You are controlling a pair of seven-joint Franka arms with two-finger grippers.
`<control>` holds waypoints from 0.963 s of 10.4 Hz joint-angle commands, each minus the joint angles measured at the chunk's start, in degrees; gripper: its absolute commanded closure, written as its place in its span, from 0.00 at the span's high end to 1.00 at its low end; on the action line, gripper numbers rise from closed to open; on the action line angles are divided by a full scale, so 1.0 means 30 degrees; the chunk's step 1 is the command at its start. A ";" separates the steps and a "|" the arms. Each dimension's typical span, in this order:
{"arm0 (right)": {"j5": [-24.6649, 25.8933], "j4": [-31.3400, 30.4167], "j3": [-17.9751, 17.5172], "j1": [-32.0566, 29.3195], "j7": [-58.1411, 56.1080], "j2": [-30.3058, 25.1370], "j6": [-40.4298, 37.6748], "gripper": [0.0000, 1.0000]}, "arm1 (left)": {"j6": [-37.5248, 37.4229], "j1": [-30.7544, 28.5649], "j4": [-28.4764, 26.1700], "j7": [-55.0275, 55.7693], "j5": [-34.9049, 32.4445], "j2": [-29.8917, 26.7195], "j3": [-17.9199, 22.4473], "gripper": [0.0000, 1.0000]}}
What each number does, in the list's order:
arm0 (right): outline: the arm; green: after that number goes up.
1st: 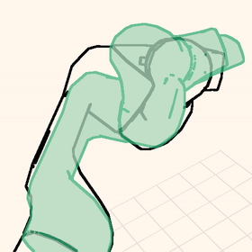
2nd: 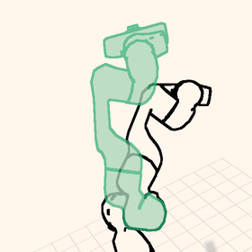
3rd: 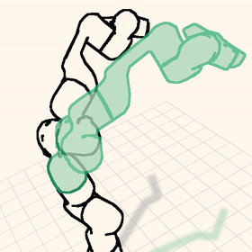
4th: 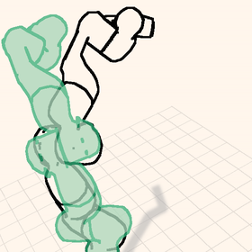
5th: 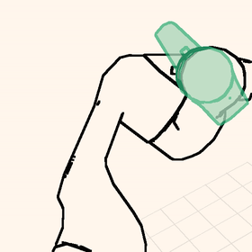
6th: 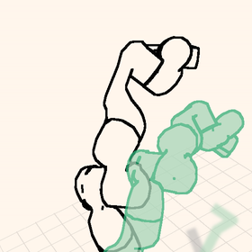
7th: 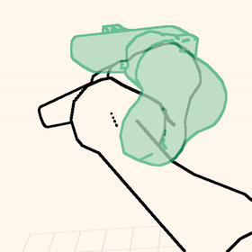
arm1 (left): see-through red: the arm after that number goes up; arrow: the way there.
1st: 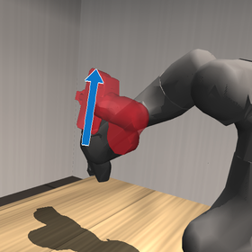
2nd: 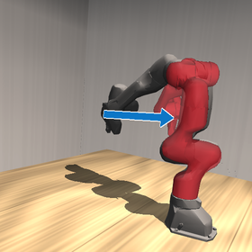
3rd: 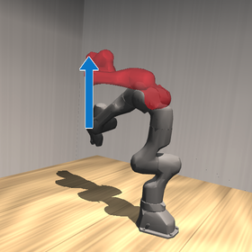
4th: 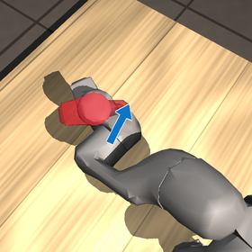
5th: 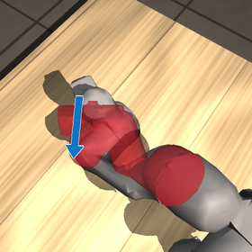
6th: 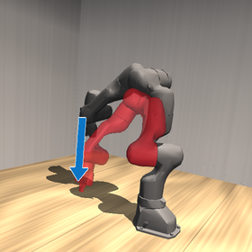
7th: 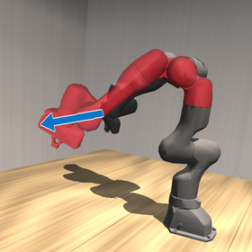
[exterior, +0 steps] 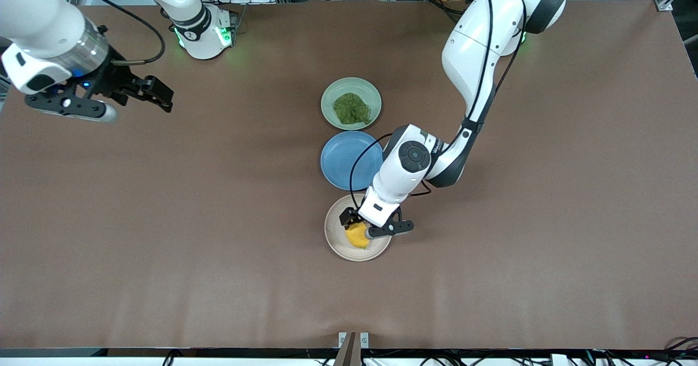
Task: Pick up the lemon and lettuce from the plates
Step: 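Grasp the lemon with the left gripper while the right gripper reaches out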
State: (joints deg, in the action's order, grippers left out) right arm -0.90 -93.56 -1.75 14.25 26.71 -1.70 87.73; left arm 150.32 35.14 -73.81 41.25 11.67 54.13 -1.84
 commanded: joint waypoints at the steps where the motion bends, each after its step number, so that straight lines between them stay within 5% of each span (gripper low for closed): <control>1: -0.0023 -0.0512 0.0056 0.1047 0.1843 -0.0020 0.0200 1.00 | 0.0750 0.0268 0.0579 0.0429 0.0475 0.0648 0.0261 1.00; 10: -0.0170 -0.2066 0.0027 0.6206 0.8732 0.2030 0.2544 1.00 | 0.1951 0.0268 0.1721 0.1074 0.0504 0.2025 0.0290 1.00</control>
State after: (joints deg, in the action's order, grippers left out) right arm -1.04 -99.89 -1.92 32.45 51.44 3.52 95.03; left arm 154.42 35.18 -70.59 43.74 11.67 58.45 -1.74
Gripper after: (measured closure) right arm 0.000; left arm 0.000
